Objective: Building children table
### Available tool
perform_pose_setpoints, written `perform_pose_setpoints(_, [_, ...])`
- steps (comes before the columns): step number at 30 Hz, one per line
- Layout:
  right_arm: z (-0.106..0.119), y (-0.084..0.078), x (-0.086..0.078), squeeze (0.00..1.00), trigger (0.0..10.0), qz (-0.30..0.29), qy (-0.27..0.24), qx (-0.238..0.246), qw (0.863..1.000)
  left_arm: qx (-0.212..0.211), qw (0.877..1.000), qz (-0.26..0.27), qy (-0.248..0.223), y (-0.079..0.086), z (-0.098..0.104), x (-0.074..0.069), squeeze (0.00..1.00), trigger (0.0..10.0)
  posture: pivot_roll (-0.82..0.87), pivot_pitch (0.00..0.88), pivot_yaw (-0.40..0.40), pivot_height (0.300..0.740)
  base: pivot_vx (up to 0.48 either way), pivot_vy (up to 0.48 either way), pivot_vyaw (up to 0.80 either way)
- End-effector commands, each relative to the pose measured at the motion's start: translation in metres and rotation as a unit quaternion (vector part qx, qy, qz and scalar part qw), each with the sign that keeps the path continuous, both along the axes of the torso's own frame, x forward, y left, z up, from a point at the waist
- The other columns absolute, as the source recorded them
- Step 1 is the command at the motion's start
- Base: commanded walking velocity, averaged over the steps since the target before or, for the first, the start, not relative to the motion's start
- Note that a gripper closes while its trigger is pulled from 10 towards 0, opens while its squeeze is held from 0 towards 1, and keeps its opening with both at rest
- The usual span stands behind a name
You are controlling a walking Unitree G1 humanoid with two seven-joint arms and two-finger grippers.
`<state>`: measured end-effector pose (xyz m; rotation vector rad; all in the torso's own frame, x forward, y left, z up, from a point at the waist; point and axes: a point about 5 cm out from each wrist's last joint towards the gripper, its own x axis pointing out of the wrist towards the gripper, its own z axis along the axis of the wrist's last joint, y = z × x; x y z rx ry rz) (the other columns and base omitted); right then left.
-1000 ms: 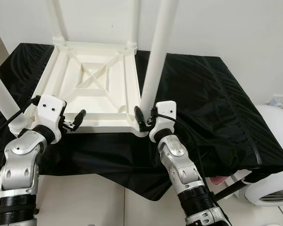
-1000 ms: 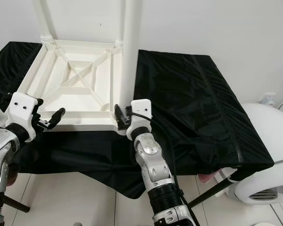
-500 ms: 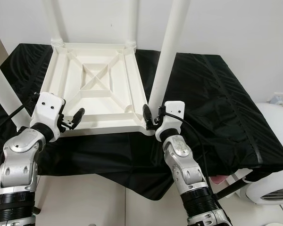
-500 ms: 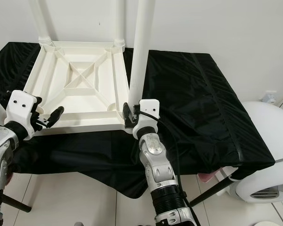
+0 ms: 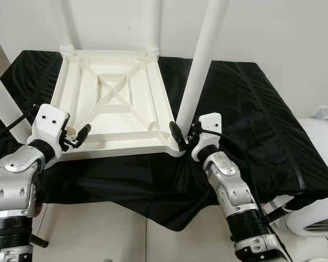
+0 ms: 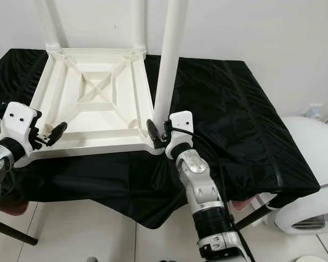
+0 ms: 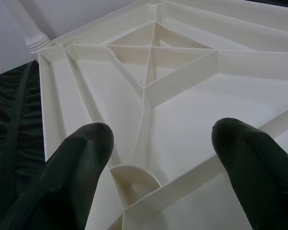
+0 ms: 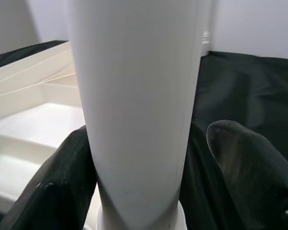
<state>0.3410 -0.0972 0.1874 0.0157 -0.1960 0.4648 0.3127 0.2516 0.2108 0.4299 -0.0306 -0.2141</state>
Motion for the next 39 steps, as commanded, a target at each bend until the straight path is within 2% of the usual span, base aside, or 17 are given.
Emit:
perform_pose_setpoints(1, [-0.008, -0.012, 0.002, 0.00, 10.0, 0.004, 0.029, 0.002, 1.000, 0.007, 0.997, 0.074, -0.034, 0.022, 0.009, -0.004, 0.00, 10.0, -0.03, 0.145, -0.022, 0.740, 0.000, 0.000, 0.00])
perform_pose_setpoints(2, [-0.007, -0.013, 0.004, 0.00, 6.3, 0.005, 0.026, 0.000, 1.000, 0.008, 0.997, 0.075, -0.035, 0.022, 0.009, -0.004, 0.00, 10.0, -0.03, 0.143, -0.025, 0.740, 0.000, 0.000, 0.00])
perform_pose_setpoints(3, [-0.007, -0.013, 0.004, 0.00, 6.3, 0.005, 0.026, 0.000, 1.000, 0.008, 0.997, 0.075, -0.035, 0.022, 0.009, -0.004, 0.00, 10.0, -0.03, 0.143, -0.025, 0.740, 0.000, 0.000, 0.00])
perform_pose_setpoints(4, [-0.006, -0.016, 0.007, 0.00, 4.7, 0.001, 0.023, -0.006, 1.000, 0.007, 0.997, 0.075, -0.036, 0.022, 0.009, -0.005, 0.00, 10.0, -0.02, 0.143, -0.030, 0.740, 0.000, 0.000, 0.00])
perform_pose_setpoints(5, [-0.005, -0.019, 0.009, 0.00, 0.0, -0.002, 0.021, -0.008, 1.000, 0.009, 0.996, 0.075, -0.036, 0.022, 0.009, -0.006, 0.00, 10.0, -0.02, 0.144, -0.031, 0.740, 0.000, 0.000, 0.00])
perform_pose_setpoints(18, [0.004, -0.045, 0.008, 0.00, 0.0, -0.045, -0.004, -0.010, 0.999, 0.013, 0.996, 0.077, -0.032, 0.025, 0.007, -0.007, 0.00, 10.0, -0.03, 0.161, -0.020, 0.740, 0.000, 0.000, 0.00])
perform_pose_setpoints(19, [0.006, -0.052, 0.005, 0.00, 0.0, -0.058, -0.010, -0.009, 0.998, 0.011, 0.997, 0.076, -0.031, 0.025, 0.006, -0.006, 0.00, 10.0, -0.04, 0.163, -0.015, 0.740, 0.000, 0.000, 0.00])
perform_pose_setpoints(20, [0.006, -0.052, 0.005, 0.00, 0.0, -0.058, -0.010, -0.009, 0.998, 0.011, 0.997, 0.076, -0.031, 0.025, 0.006, -0.006, 0.00, 10.0, -0.04, 0.163, -0.015, 0.740, 0.000, 0.000, 0.00])
perform_pose_setpoints(24, [0.012, -0.082, -0.006, 0.00, 0.0, -0.122, -0.035, -0.008, 0.992, 0.013, 0.997, 0.068, -0.026, 0.023, 0.005, -0.002, 0.00, 10.0, -0.06, 0.169, 0.002, 0.740, 0.000, 0.000, 0.00])
perform_pose_setpoints(25, [0.012, -0.082, -0.006, 0.00, 0.0, -0.122, -0.035, -0.008, 0.992, 0.013, 0.997, 0.068, -0.026, 0.023, 0.005, -0.002, 0.00, 10.0, -0.06, 0.169, 0.002, 0.740, 0.000, 0.000, 0.00])
perform_pose_setpoints(27, [0.014, -0.095, -0.012, 0.00, 0.0, -0.162, -0.046, -0.003, 0.986, 0.013, 0.998, 0.065, -0.025, 0.022, 0.005, -0.001, 0.00, 10.0, -0.06, 0.173, 0.010, 0.740, 0.000, 0.000, 0.00])
perform_pose_setpoints(30, [0.016, -0.103, -0.018, 0.00, 0.0, -0.194, -0.057, 0.000, 0.979, 0.013, 0.998, 0.060, -0.025, 0.020, 0.005, 0.001, 0.00, 10.0, -0.06, 0.177, 0.016, 0.740, 0.000, 0.000, 0.00])
perform_pose_setpoints(39, [0.012, -0.114, -0.036, 0.00, 0.0, -0.234, -0.057, 0.001, 0.971, 0.016, 0.998, 0.053, -0.021, 0.020, 0.004, 0.001, 0.00, 10.0, -0.07, 0.188, 0.026, 0.740, 0.000, 0.000, 0.00])
